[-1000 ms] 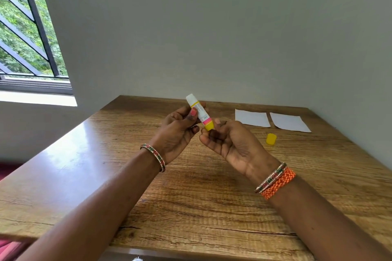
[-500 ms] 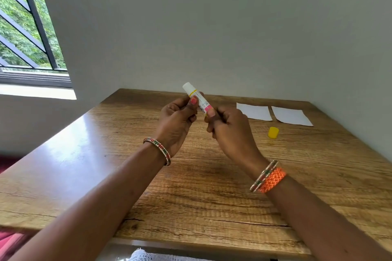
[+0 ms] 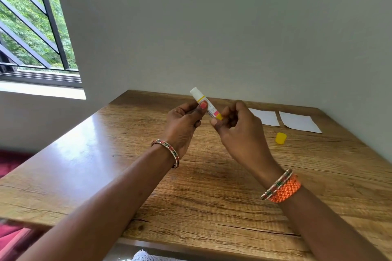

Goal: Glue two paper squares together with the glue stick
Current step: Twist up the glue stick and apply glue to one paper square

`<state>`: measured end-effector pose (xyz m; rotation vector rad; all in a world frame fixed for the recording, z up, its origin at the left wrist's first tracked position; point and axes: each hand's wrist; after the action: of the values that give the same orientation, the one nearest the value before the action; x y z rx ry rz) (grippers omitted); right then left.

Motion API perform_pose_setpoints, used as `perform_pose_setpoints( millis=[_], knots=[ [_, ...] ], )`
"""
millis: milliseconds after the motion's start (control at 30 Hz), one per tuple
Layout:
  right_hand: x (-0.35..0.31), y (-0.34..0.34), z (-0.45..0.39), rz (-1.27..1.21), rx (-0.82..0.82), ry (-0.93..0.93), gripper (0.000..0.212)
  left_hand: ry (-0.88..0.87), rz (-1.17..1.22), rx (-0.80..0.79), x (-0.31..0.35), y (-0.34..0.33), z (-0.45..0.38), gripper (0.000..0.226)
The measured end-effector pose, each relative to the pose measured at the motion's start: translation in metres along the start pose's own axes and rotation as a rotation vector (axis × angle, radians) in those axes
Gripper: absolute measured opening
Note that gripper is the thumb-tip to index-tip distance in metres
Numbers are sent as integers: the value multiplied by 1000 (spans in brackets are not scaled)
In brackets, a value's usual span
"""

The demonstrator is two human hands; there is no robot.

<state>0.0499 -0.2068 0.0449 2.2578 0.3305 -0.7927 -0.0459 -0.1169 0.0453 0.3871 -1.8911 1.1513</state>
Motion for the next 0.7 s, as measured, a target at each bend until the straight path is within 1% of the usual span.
perform_pose_setpoints(
  millis=[67, 167, 300, 367, 400, 433, 500, 533, 567, 633, 700],
  knots=[
    [2, -4, 1, 91, 25, 37, 28, -6, -12, 22, 1, 1, 0, 12],
    [5, -8, 1, 168, 57, 75, 34, 16, -15, 32, 1, 2, 1, 15],
    [4, -5, 0, 66, 87, 83, 26, 45, -12, 21, 0, 2, 1, 26],
    [1, -3, -1, 7, 73, 31, 23, 64, 7, 10, 1, 3, 0, 35],
    [0, -2, -2, -61, 37, -35, 20, 73, 22, -3, 1, 4, -1, 37],
    [-1, 1, -4, -194, -25, -139, 16, 79, 38, -29, 2, 4, -1, 36],
    [-2, 8, -8, -625, -235, -409, 14, 94, 63, -107, 3, 4, -2, 34],
    [-2, 12, -9, -806, -338, -510, 14, 106, 67, -141, 3, 4, -2, 35],
    [0, 16, -10, -905, -422, -566, 14, 119, 66, -165, 3, 5, -2, 36],
    [2, 20, -11, -960, -532, -591, 19, 140, 61, -185, 3, 5, -2, 38],
    [3, 20, -11, -956, -563, -588, 22, 145, 50, -183, 2, 5, -2, 37]
  ],
)
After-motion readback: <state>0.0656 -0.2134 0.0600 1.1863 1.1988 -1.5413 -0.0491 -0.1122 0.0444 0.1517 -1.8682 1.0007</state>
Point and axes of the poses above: each hand's wrist, its own z-axis away from the middle knuckle, its own y-axis out of the back of the hand, x = y × z, and after that the axes turned 11 degrees about z, right-handed
